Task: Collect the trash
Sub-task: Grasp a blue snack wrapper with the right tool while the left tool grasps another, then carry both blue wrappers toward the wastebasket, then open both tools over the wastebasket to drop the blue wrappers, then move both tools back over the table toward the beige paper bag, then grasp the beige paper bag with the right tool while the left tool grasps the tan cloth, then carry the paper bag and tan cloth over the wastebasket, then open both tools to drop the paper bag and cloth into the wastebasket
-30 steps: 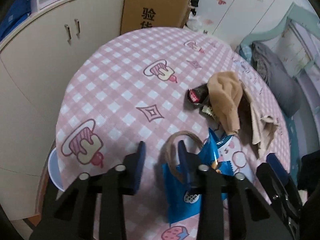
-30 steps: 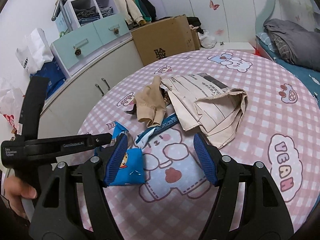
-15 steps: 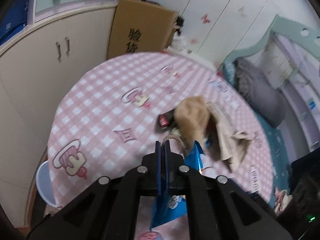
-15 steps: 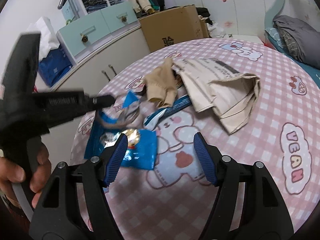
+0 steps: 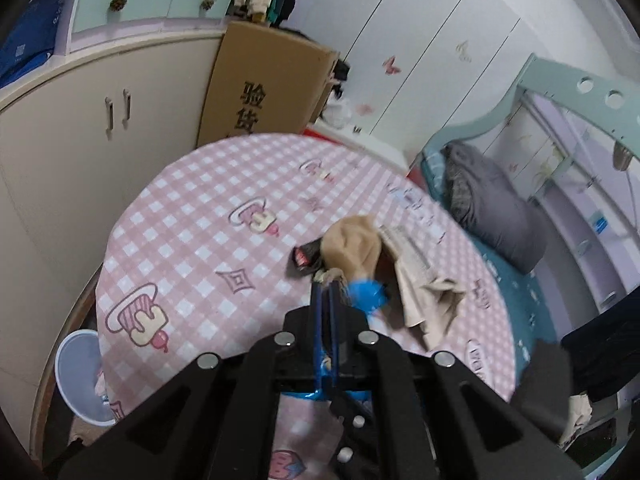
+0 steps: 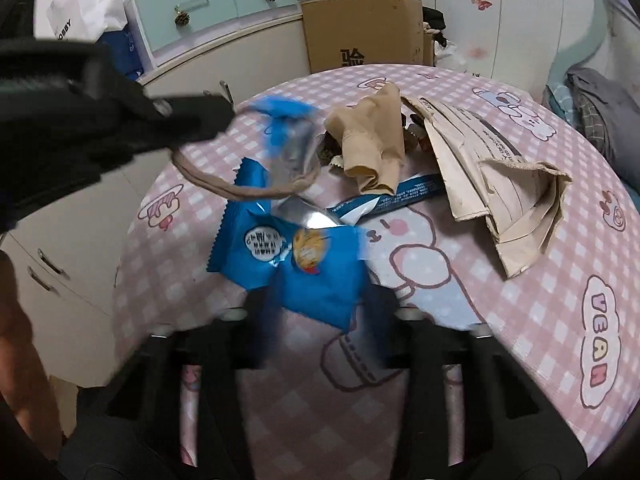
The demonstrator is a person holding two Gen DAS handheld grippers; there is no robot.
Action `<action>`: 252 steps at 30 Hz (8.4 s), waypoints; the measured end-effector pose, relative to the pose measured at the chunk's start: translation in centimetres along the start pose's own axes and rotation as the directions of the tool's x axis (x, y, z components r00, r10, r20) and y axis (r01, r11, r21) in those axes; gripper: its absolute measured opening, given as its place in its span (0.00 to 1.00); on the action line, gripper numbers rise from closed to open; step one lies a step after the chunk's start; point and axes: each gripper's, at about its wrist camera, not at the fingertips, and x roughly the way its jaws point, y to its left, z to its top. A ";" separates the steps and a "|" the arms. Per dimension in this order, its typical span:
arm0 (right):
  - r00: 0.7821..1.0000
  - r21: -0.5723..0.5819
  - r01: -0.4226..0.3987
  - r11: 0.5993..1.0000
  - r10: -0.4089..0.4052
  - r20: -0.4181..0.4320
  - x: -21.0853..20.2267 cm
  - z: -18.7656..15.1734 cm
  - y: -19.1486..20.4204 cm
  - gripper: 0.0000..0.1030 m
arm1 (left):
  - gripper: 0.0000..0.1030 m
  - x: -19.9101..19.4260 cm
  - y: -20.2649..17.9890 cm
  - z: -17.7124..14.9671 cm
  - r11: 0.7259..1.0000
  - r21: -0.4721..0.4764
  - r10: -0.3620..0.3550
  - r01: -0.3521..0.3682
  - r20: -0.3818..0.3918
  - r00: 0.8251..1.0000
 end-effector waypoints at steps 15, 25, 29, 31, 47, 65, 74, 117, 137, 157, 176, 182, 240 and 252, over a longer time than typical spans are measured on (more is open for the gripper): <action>0.989 -0.017 -0.022 1.000 0.024 0.148 -3.8 1.6 2.7 0.05 | 0.03 -6.9 4.7 -0.4 0.994 -0.096 0.068 -0.051 0.186 0.980; 0.986 -0.126 -0.102 0.987 0.117 0.122 -1.0 2.7 11.9 0.05 | 0.03 -10.8 14.5 -3.1 0.957 -0.215 0.235 -0.193 0.192 0.953; 0.984 -0.194 -0.133 0.972 0.152 0.090 1.7 2.6 17.1 0.05 | 0.03 -11.9 20.1 -4.6 0.916 -0.276 0.346 -0.292 0.174 0.922; 0.985 -0.229 -0.139 0.964 0.159 0.072 3.3 2.5 19.7 0.05 | 0.03 -12.1 23.3 -5.6 0.888 -0.317 0.393 -0.332 0.151 0.907; 0.958 -0.316 -0.236 0.919 0.167 -0.232 21.1 -5.3 31.2 0.06 | 0.04 -2.6 43.0 -14.0 0.732 -0.504 0.400 -0.459 -0.229 0.888; 0.929 -0.242 -0.237 0.941 0.146 -0.340 27.1 -7.6 30.2 0.06 | 0.60 1.0 45.3 -16.9 0.707 -0.497 0.366 -0.504 -0.353 0.861; 0.920 -0.236 -0.260 0.936 0.166 -0.354 27.4 -8.2 32.2 0.08 | 0.65 -0.3 45.9 -17.1 0.686 -0.500 0.396 -0.528 -0.352 0.848; 0.961 -0.091 -0.168 0.981 0.184 0.206 -2.3 4.7 15.1 0.49 | 0.72 -12.5 16.9 -3.3 0.912 -0.273 0.352 -0.306 0.138 0.926; 0.966 0.361 0.092 0.928 -0.171 0.194 -4.5 1.4 -13.2 0.59 | 0.64 5.3 -2.8 -0.8 0.996 -0.008 0.087 -0.087 -0.049 0.995; 0.981 0.345 0.095 0.934 -0.146 0.125 -1.6 3.2 -15.6 0.08 | 0.02 7.0 -3.7 0.7 0.999 0.029 0.044 -0.043 -0.037 0.998; 0.938 0.209 0.020 0.978 -0.091 0.334 -7.8 5.9 -6.5 0.04 | 0.01 -6.0 1.3 1.7 0.999 -0.046 0.031 -0.023 0.188 0.982; 0.949 0.110 -0.020 0.994 -0.015 0.315 -6.4 6.5 0.4 0.04 | 0.02 -10.4 6.5 0.2 0.988 -0.123 0.121 -0.096 0.223 0.967; 0.977 -0.308 -0.069 0.949 0.001 -0.215 24.4 -5.6 27.3 0.05 | 0.62 0.1 42.5 -14.5 0.711 -0.516 0.373 -0.477 -0.299 0.878; 0.975 -0.340 -0.107 0.934 0.031 -0.221 24.3 -6.2 30.5 0.05 | 0.65 -2.3 42.5 -15.0 0.698 -0.504 0.422 -0.508 -0.284 0.861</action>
